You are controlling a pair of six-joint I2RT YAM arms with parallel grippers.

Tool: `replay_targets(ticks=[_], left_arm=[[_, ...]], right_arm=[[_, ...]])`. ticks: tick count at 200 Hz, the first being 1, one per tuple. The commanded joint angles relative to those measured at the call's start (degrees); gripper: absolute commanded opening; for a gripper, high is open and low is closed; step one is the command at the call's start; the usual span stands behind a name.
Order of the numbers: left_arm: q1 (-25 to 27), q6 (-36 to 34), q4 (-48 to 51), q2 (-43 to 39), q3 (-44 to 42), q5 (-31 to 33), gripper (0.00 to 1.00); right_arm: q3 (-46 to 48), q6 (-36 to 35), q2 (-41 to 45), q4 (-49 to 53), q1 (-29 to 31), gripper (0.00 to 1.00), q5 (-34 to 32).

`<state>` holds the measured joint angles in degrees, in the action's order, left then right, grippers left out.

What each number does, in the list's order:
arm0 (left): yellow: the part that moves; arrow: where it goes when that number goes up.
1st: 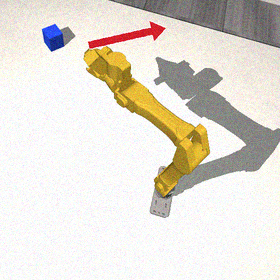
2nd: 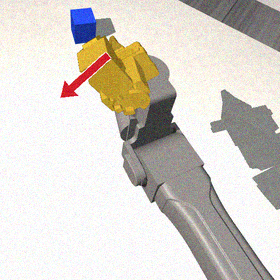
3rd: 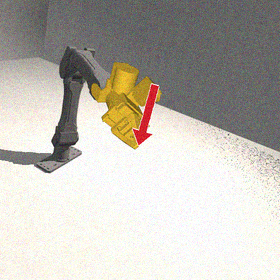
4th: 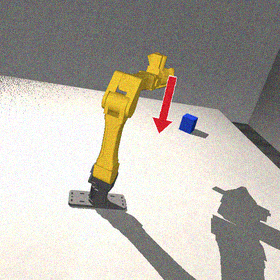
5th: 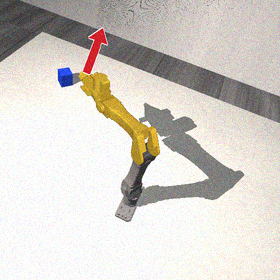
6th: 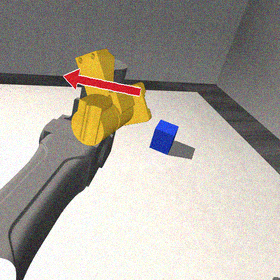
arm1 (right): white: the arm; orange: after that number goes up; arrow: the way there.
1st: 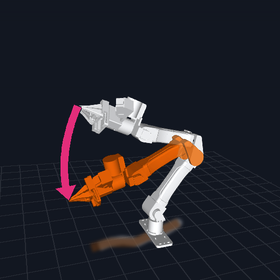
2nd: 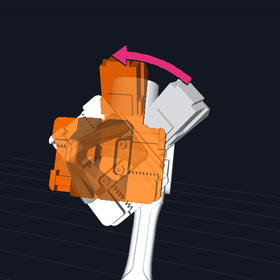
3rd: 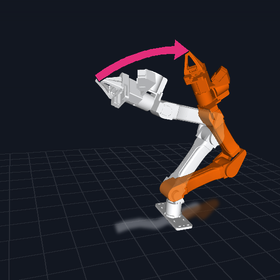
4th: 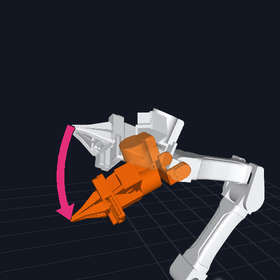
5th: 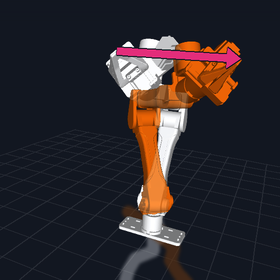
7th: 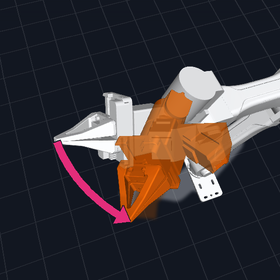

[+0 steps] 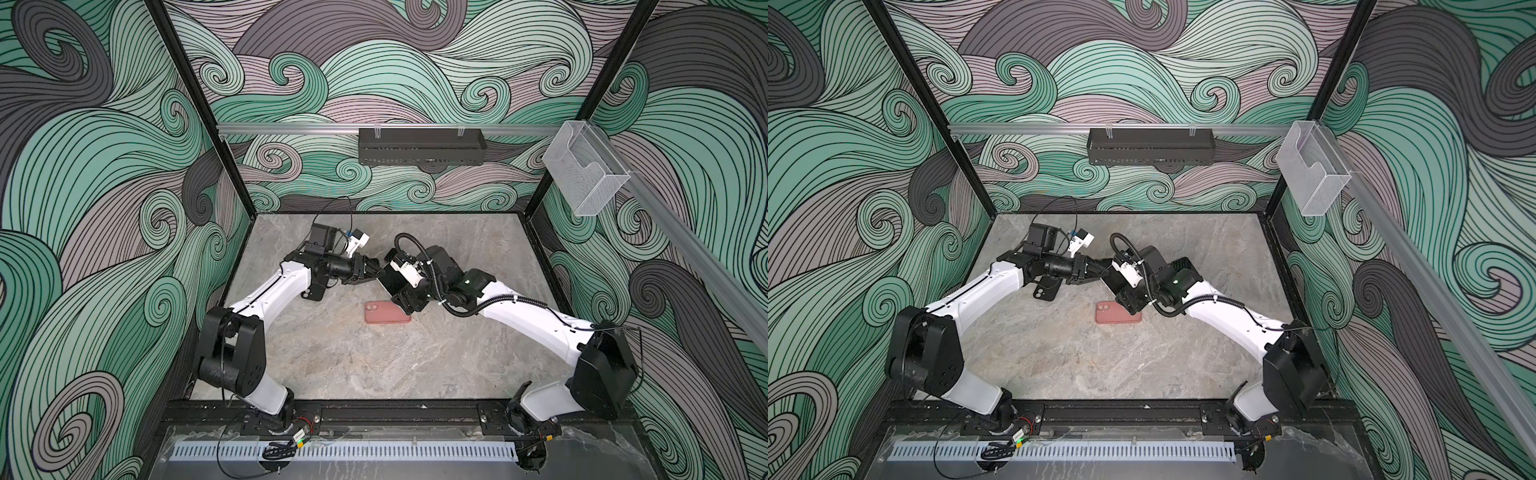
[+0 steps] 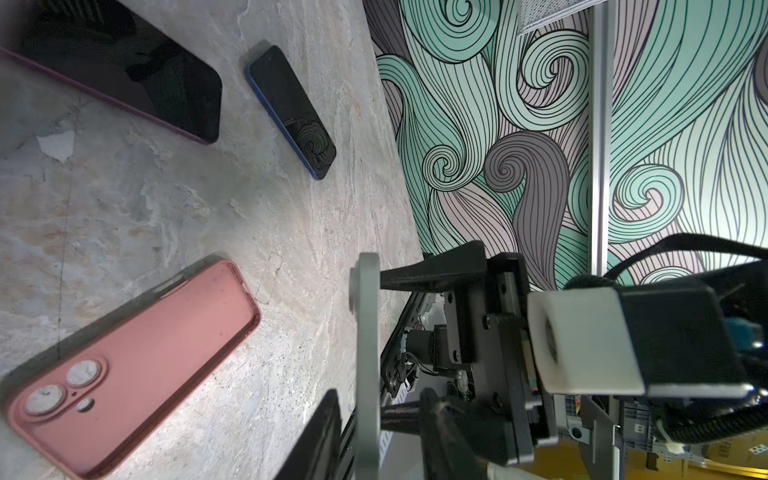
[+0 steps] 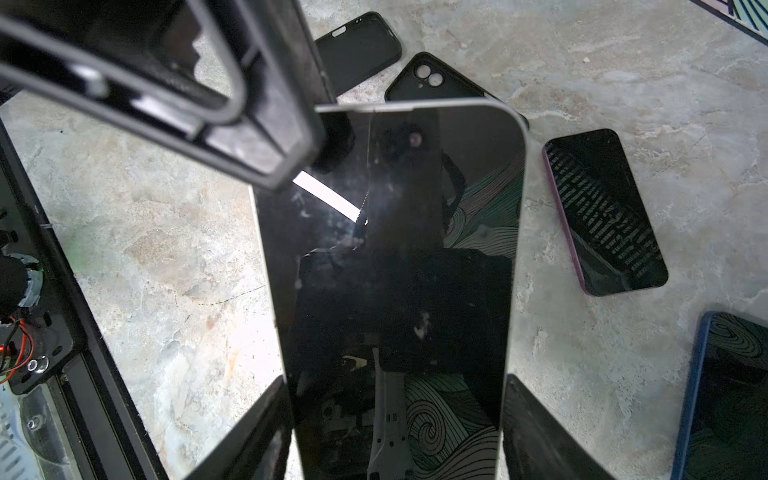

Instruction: Put the phone into the phone case

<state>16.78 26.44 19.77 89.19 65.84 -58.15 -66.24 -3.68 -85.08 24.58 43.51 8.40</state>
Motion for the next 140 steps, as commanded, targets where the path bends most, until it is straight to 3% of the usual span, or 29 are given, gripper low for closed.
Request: replay_targets(ticks=[1,49,92,108,127,140], left_arm=[[-0.4,-0.2,0.7,0.9,2.0,-1.7,0.27],[-0.4,-0.1,1.0,1.2,1.8,-1.8,0.2],[-0.4,0.0,0.9,1.2,1.8,-1.9,0.07],[-0.4,0.4,0.5,1.4,1.8,-1.9,0.06],[-0.6,1.2,-1.9,1.1,1.1,-1.4,0.06],[-0.8,2.2,-3.5,1.0,0.7,-1.5,0.03]], right_arm=[[-2.2,-1.4,1.8,-1.6,0.5,0.14,-1.0],[-2.0,-1.7,2.1,-1.9,0.6,0.15,-2.2],[-1.9,-1.6,2.5,-2.1,0.6,0.21,-2.5],[-1.5,-1.1,2.8,-1.8,0.6,0.3,-2.6],[-1.4,-0.5,3.2,-1.0,0.5,0.58,-1.7],[-1.5,-0.4,3.6,-0.1,0.5,0.69,-0.8]])
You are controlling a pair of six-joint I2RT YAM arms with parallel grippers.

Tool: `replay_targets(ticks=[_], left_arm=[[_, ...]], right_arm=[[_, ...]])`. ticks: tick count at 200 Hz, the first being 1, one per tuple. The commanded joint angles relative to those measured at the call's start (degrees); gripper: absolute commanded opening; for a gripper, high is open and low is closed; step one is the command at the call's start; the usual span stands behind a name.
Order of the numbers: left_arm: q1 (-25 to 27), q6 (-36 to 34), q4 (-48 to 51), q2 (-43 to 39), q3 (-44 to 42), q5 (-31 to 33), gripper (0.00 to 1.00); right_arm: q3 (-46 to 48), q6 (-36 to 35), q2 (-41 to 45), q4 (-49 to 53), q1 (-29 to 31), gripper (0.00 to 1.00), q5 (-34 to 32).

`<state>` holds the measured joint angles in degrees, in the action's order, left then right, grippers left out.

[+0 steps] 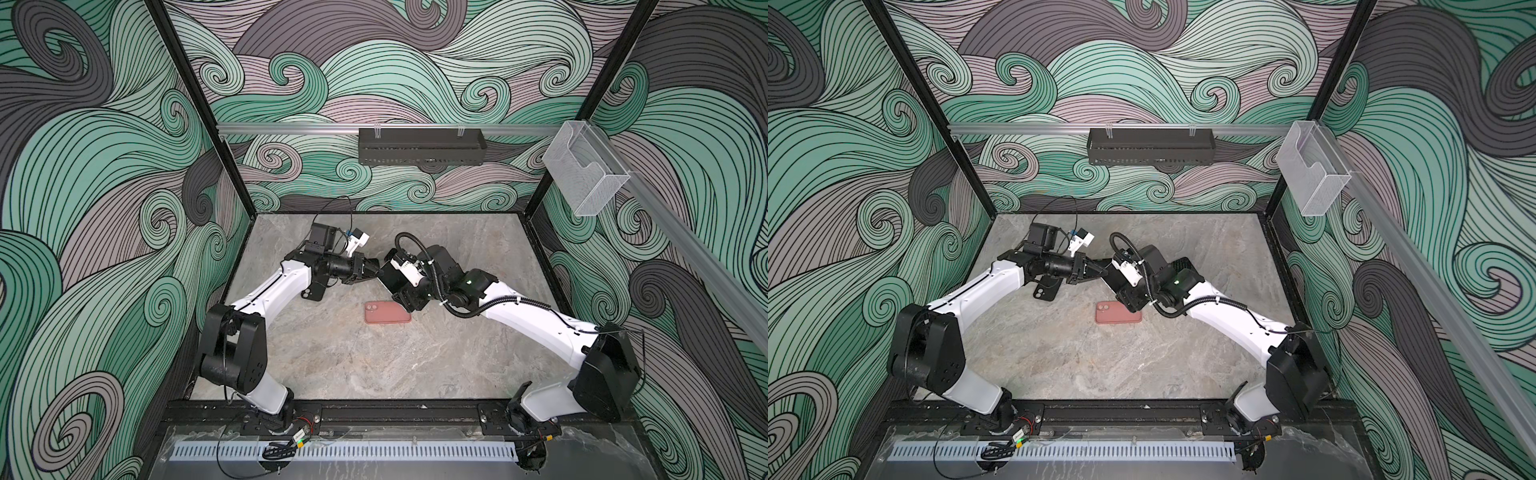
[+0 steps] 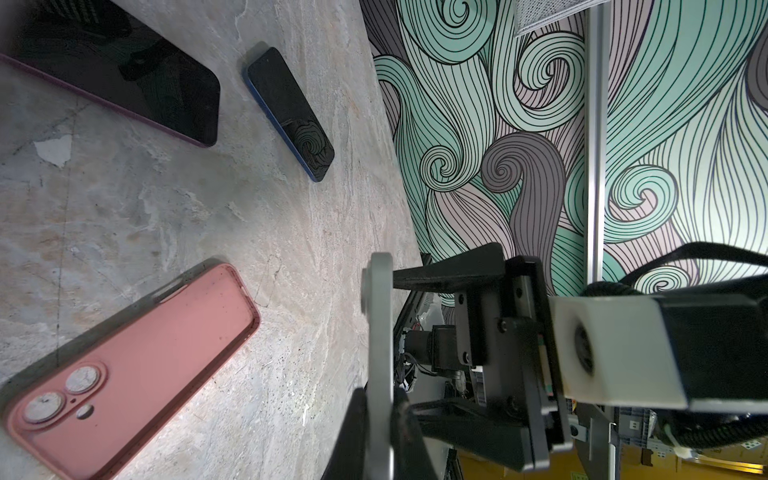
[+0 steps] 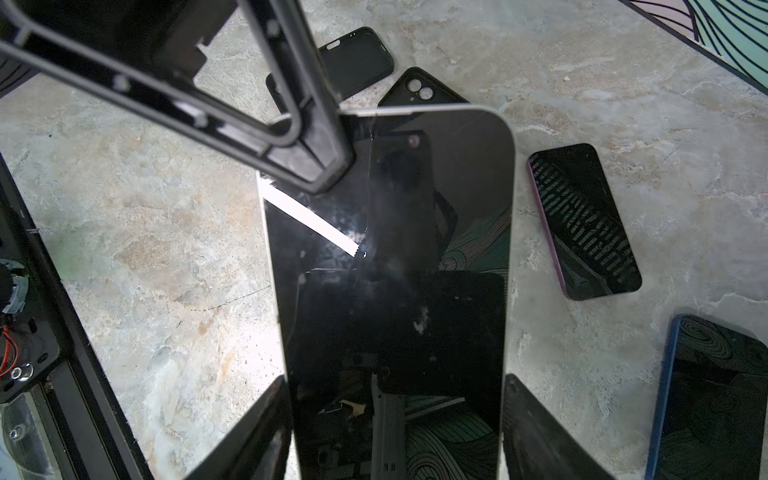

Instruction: Put the phone into the phone case

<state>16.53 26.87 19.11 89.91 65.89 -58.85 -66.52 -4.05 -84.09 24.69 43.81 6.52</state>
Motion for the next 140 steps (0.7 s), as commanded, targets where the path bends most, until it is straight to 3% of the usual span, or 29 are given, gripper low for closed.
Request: replay_targets(ticks=[1,23,57,85,140], left_arm=[[-0.5,1.8,-2.9,0.2,0.7,-0.8,0.03],[-1.0,2.2,-3.4,0.0,1.0,-0.6,0.0],[-2.0,3.9,-6.2,-1.0,0.1,0.0,0.0],[-3.1,6.9,-11.3,-2.6,-1.1,1.2,0.0],[-4.5,13.5,-25.5,-9.4,-5.6,8.2,0.0]], right_arm=[[-1.2,-0.1,2.7,-0.1,0.2,0.7,1.1],[-1.1,0.3,3.8,1.0,0.0,0.88,1.7],[-0.4,3.7,7.1,1.0,-2.7,0.99,6.9],[1.9,8.7,10.7,-1.1,-5.3,0.99,9.8],[10.0,31.2,15.0,-18.8,-12.4,0.9,17.6]])
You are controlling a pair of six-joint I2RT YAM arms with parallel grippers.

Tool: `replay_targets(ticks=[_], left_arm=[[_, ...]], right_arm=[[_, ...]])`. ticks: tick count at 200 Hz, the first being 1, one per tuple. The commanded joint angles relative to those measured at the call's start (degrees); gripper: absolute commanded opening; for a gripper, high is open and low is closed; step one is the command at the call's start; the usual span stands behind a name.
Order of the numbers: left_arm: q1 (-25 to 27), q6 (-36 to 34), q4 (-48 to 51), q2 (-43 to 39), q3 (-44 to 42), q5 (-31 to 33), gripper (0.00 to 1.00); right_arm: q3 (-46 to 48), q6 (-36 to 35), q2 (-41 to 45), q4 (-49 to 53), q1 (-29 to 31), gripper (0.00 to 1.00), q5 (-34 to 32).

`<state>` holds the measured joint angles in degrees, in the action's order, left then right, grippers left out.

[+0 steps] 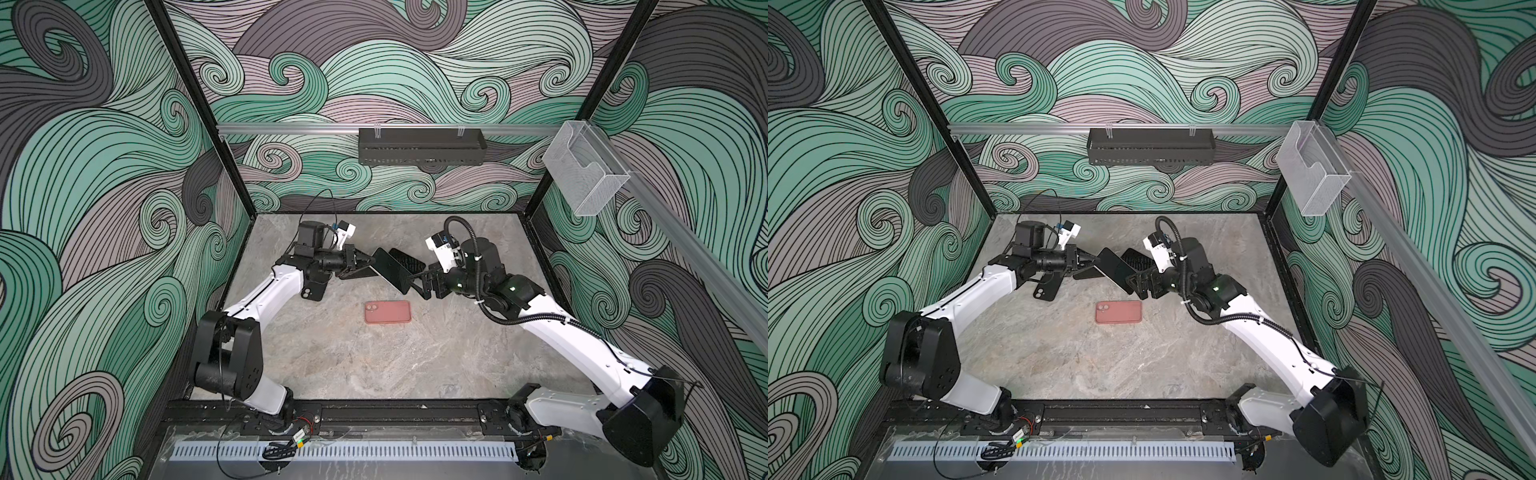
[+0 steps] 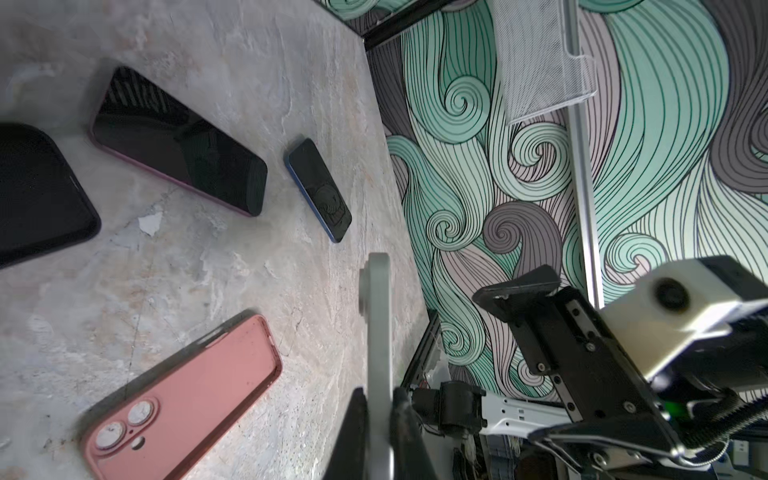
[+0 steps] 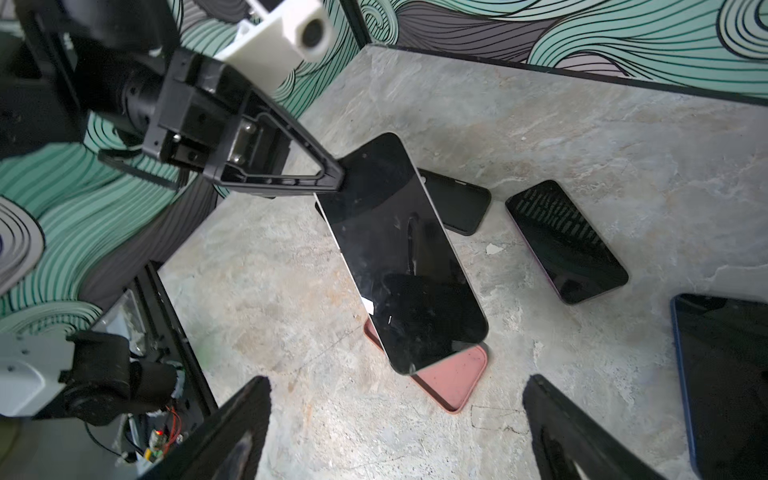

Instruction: Put the phone into the phone case

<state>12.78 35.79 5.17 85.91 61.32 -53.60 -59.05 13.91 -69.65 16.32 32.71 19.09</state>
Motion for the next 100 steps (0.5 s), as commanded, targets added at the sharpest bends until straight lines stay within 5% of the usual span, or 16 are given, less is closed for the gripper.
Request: replay_targets(ticks=[1,44,100], left_arm=[[-0.7,4.7,-11.9,-5.7,-1.2,3.1,0.0],[-1.9,12.4,-24.6,-9.4,-5.9,6.3,0.0],[-3.5,20.6,-35.9,-11.2,-10.2,6.5,0.0]], right_arm=[[2.6,13.6,0.7,-10.8,-1.4,0.9,5.2],[8.1,28.3,-0.6,-28.1,-3.9,0.79,7.9],[8.8,37.0,-5.2,-39.3,-5.7,0.69,11.0]])
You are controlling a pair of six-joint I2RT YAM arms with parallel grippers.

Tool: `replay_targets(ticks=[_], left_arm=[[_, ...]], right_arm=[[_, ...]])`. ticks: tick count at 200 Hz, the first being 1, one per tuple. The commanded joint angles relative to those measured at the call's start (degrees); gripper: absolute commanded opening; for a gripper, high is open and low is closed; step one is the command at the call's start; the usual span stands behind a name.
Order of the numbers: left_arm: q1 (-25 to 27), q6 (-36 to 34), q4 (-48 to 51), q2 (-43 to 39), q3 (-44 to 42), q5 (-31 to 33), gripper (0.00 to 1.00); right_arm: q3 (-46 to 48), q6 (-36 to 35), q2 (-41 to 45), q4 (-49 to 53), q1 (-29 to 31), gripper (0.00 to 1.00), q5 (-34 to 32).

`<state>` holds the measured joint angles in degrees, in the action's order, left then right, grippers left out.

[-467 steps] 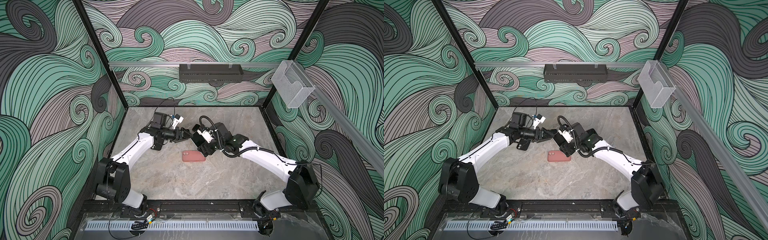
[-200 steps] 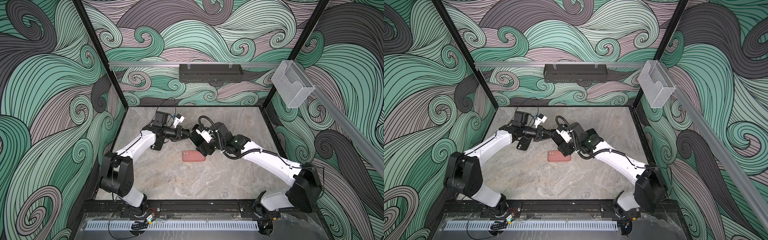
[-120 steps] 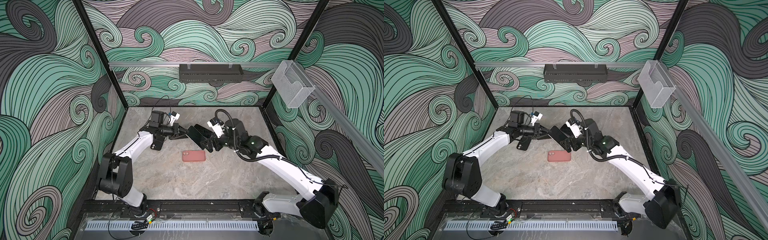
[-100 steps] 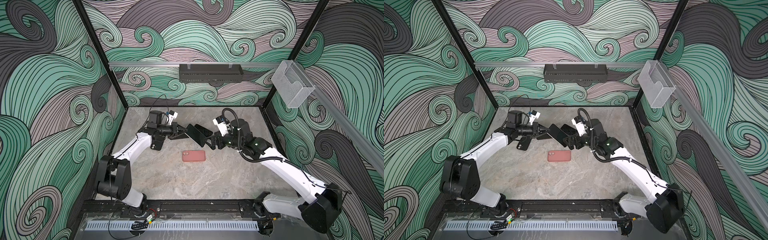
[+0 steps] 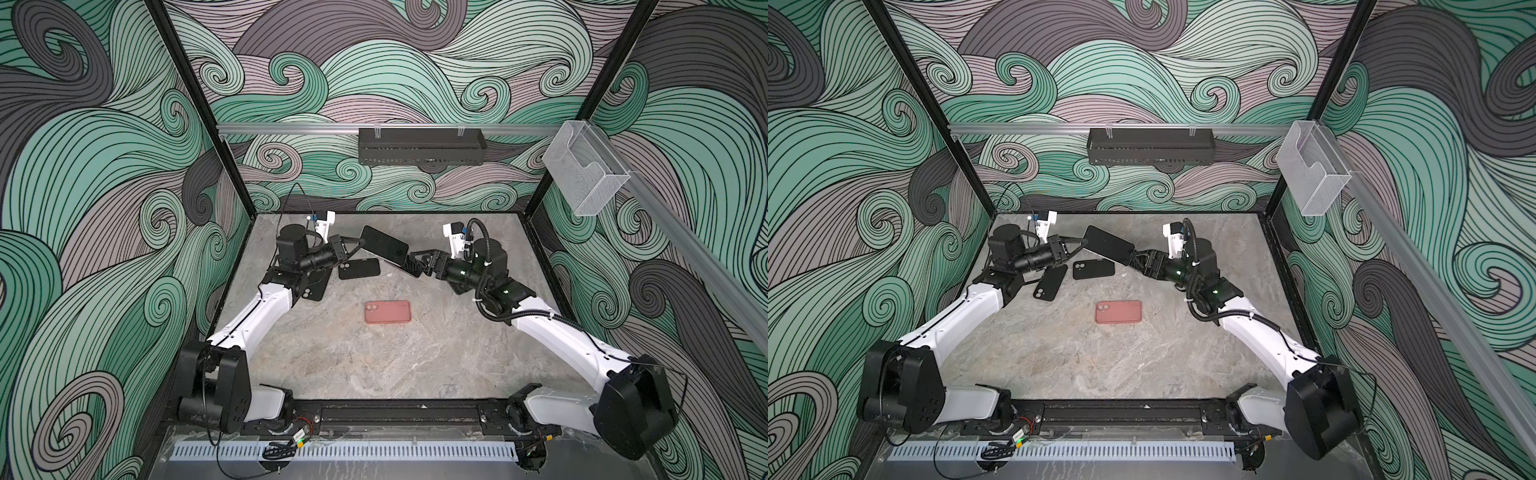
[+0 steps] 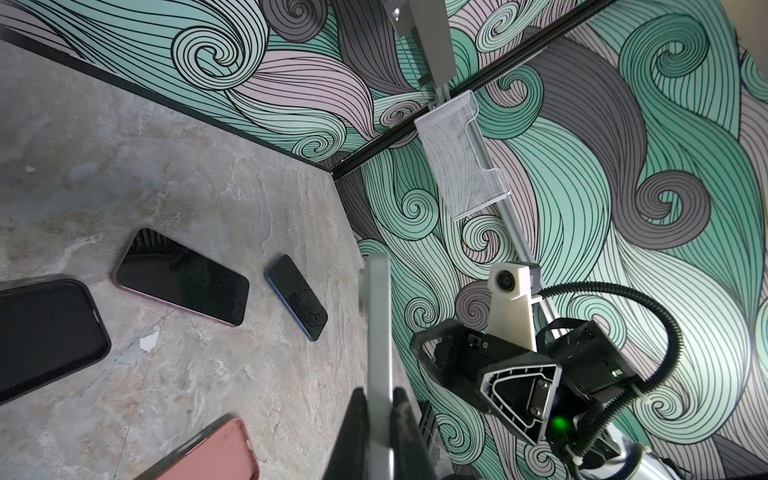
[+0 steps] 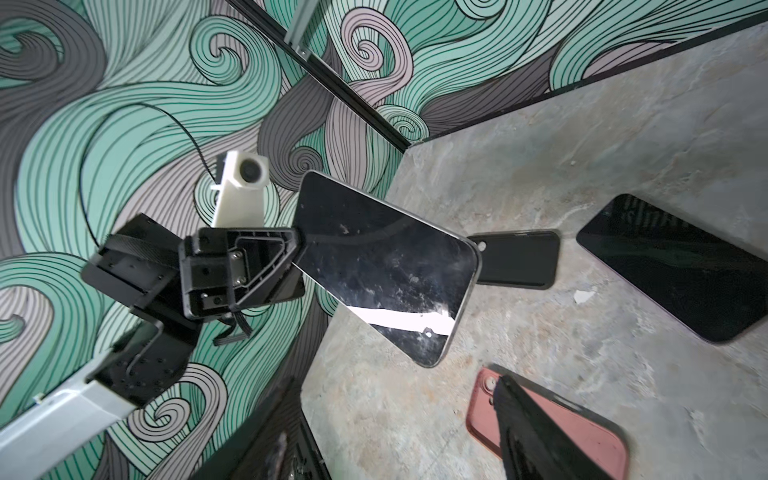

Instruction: Put the phone into the phone case

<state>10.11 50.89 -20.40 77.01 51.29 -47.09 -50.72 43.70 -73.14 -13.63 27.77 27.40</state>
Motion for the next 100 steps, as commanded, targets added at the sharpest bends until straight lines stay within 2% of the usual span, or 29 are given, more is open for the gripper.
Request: replay_targets(ticks=[1,100], left_arm=[[-0.9,5.6,-10.5,-2.4,-0.2,0.0,0.0],[-1.3,16.1,-24.5,-2.2,-2.9,-1.5,0.0]], right_arm=[[0.4,7.4,-1.7,-9.5,-0.8,0.69,2.8],[0.1,15.5,-8.1,-20.7,-2.0,0.55,5.9]])
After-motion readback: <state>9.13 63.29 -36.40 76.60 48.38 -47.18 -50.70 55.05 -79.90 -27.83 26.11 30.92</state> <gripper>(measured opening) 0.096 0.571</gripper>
